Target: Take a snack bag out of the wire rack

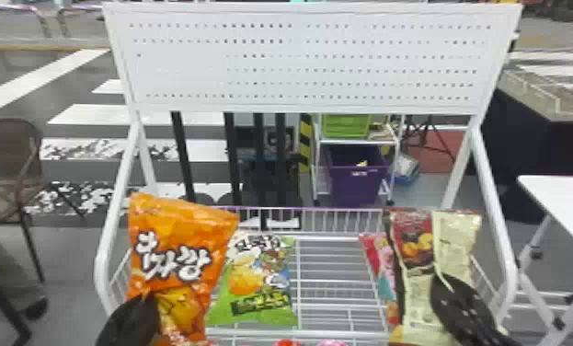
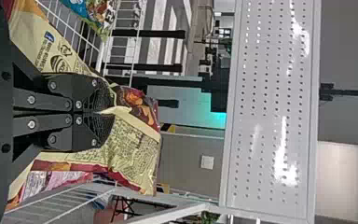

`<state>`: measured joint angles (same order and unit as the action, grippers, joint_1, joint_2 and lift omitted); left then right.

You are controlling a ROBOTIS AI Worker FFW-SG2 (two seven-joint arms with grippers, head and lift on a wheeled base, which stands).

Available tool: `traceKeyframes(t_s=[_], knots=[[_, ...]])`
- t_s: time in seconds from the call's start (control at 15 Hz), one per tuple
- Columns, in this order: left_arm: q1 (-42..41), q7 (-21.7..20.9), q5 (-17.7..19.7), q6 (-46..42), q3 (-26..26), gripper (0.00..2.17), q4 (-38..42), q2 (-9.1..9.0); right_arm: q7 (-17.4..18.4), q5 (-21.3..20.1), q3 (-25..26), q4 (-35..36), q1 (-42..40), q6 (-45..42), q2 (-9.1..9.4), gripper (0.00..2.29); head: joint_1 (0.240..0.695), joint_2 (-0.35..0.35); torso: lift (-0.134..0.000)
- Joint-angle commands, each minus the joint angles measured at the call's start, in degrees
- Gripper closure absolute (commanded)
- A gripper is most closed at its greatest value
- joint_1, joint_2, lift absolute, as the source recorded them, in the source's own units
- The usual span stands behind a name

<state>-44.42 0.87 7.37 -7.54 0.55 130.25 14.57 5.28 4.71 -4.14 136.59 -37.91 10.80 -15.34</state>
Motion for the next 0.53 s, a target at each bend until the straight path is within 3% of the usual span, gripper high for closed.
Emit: traceKeyframes(t_s=[0.0,0.27,0.47], knots=[[0.0,0.0,0.4,-0.1,-0.2,2.04,0.0,0.1,-0.7,-0.2,3.1,1.3,-6.6,-7.1,2.69,2.24,0.499,0.0,0.0],[-0.1,1.9,1.5,-0.6,-1.2,2.04,-0.2,0.19,-2.6,0.2,7.3,2.1,-13.1,-12.2,5.67,2.24,0.499,0.0,0.0],[0.0,2.2,1.9,-0.8,-1.6,2.04,-0.5,0.28,-4.2,0.3,7.6,2.0,-14.7,-13.7,6.64,2.24,0.499,0.0,0.0]])
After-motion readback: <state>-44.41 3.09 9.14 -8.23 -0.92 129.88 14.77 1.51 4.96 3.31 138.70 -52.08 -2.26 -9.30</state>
